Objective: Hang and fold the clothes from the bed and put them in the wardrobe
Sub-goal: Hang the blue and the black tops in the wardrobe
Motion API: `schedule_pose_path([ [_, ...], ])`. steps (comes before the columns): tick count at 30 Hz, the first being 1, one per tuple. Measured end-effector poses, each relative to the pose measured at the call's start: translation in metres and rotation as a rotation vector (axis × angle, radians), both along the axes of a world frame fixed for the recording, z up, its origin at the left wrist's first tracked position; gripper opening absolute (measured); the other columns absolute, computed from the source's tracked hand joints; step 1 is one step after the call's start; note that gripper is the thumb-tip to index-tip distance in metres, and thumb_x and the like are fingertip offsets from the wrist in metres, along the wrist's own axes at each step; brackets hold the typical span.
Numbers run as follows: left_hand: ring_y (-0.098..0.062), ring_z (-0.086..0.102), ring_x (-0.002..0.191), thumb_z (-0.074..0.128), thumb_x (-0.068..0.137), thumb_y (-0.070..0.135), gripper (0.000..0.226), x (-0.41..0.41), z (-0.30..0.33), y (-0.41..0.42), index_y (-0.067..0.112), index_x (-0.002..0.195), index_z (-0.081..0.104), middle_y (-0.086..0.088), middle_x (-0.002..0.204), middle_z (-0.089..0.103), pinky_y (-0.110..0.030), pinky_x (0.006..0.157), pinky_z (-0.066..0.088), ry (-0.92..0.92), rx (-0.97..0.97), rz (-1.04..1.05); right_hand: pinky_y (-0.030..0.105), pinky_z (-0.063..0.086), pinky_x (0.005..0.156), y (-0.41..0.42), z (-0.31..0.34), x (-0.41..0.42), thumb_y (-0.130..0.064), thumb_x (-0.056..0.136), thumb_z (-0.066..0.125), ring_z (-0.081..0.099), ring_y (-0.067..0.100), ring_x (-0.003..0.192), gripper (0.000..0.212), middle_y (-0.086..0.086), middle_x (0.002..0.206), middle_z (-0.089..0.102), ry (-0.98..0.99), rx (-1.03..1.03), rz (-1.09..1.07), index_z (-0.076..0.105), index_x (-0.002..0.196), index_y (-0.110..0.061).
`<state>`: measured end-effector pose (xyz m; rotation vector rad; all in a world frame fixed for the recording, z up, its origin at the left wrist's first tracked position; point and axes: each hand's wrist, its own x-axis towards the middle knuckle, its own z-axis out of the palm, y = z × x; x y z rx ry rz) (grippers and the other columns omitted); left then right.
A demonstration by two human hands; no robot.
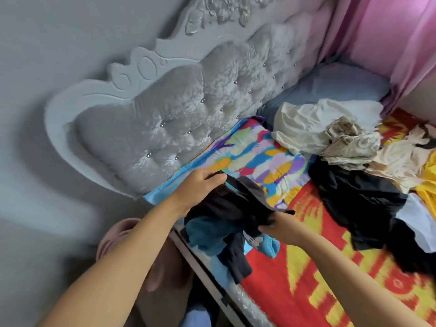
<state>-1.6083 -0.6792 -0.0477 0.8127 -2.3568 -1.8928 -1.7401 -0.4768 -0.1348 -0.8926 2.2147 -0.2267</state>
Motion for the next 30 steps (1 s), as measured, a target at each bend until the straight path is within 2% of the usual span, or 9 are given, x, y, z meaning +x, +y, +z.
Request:
schedule_pose_path([
  [4, -0.02, 0.042, 0.065, 0.059, 0.088, 0.036, 0.048, 0.045, 0.059, 0.028, -0.011, 0.081, 0.055, -0.008, 0.069, 0.045, -0.033, 0.064, 0.034, 0.098, -0.134, 0.017, 0.036, 0.041, 0.092, -0.009, 0.076, 0.039, -0.055, 0.087, 0.056, 0.049, 0.018, 0.112, 0.041, -0.004, 0.114, 0.054, 0.294, -0.356, 0.076, 0.054, 0.116, -0.025],
  [7, -0.014, 0.046, 0.06, 0.058, 0.093, 0.025, 0.031, 0.081, 0.088, 0.042, 0.012, 0.066, 0.066, -0.002, 0.062, 0.051, -0.029, 0.062, 0.038, 0.155, -0.209, 0.07, 0.013, 0.039, 0.077, -0.012, 0.124, 0.085, -0.042, 0.089, 0.06, 0.054, -0.004, 0.087, 0.012, -0.017, 0.094, 0.058, 0.073, -0.6, 0.149, 0.053, 0.098, -0.038],
  [9, -0.009, 0.045, 0.053, 0.057, 0.094, 0.02, 0.037, 0.113, 0.106, 0.052, 0.019, 0.058, 0.065, 0.006, 0.056, 0.051, -0.022, 0.058, 0.036, 0.179, -0.245, 0.094, 0.014, 0.039, 0.063, -0.011, 0.138, 0.114, -0.03, 0.09, 0.063, 0.052, -0.002, 0.067, 0.019, -0.016, 0.073, 0.054, 0.016, -0.623, 0.225, 0.049, 0.079, -0.039],
  [12, 0.0, 0.049, 0.05, 0.055, 0.095, 0.014, 0.041, 0.17, 0.127, 0.068, 0.025, 0.058, 0.068, 0.014, 0.052, 0.056, -0.013, 0.054, 0.038, 0.189, -0.28, 0.091, 0.023, 0.04, 0.063, -0.01, 0.145, 0.151, -0.028, 0.089, 0.061, 0.054, 0.004, 0.066, 0.011, -0.009, 0.071, 0.059, 0.045, -0.544, 0.304, 0.057, 0.079, -0.029],
  [15, -0.02, 0.047, 0.063, 0.054, 0.095, 0.016, 0.032, 0.234, 0.138, 0.081, -0.01, 0.076, 0.062, -0.021, 0.064, 0.052, -0.03, 0.063, 0.038, 0.174, -0.302, 0.162, 0.025, 0.045, 0.074, -0.006, 0.142, 0.181, -0.026, 0.09, 0.058, 0.06, 0.012, 0.084, 0.01, -0.004, 0.091, 0.067, 0.118, -0.379, 0.328, 0.064, 0.097, -0.021],
  [17, -0.022, 0.044, 0.065, 0.052, 0.095, 0.016, 0.036, 0.281, 0.135, 0.09, -0.018, 0.083, 0.056, -0.017, 0.069, 0.05, -0.032, 0.064, 0.035, 0.16, -0.318, 0.201, 0.027, 0.04, 0.068, -0.003, 0.142, 0.208, -0.024, 0.091, 0.057, 0.057, 0.018, 0.081, 0.01, 0.002, 0.087, 0.063, 0.214, -0.273, 0.341, 0.06, 0.089, -0.014],
  [21, -0.012, 0.034, 0.051, 0.047, 0.091, 0.012, 0.028, 0.381, 0.135, 0.106, -0.002, 0.067, 0.051, -0.001, 0.056, 0.038, -0.021, 0.048, 0.027, 0.114, -0.361, 0.292, 0.03, 0.029, 0.06, -0.002, 0.165, 0.292, -0.016, 0.09, 0.056, 0.052, 0.022, 0.071, 0.02, 0.005, 0.068, 0.053, 0.337, -0.474, 0.288, 0.057, 0.071, -0.011],
  [24, -0.009, 0.049, 0.06, 0.046, 0.089, 0.012, 0.022, 0.45, 0.133, 0.113, 0.015, 0.073, 0.061, 0.005, 0.064, 0.055, -0.023, 0.059, 0.038, 0.016, -0.396, 0.29, 0.032, 0.033, 0.061, 0.0, 0.199, 0.36, -0.013, 0.085, 0.057, 0.052, 0.024, 0.068, 0.031, 0.001, 0.057, 0.049, 0.356, -0.621, 0.272, 0.047, 0.057, -0.019],
  [30, -0.024, 0.063, 0.076, 0.04, 0.087, 0.001, 0.033, 0.567, 0.142, 0.128, 0.014, 0.09, 0.07, -0.008, 0.085, 0.069, -0.033, 0.067, 0.051, -0.139, -0.49, 0.408, 0.032, 0.042, 0.062, 0.0, 0.271, 0.474, -0.016, 0.08, 0.056, 0.056, 0.024, 0.068, 0.031, -0.003, 0.056, 0.053, 0.36, -0.661, 0.546, 0.048, 0.051, -0.025],
])
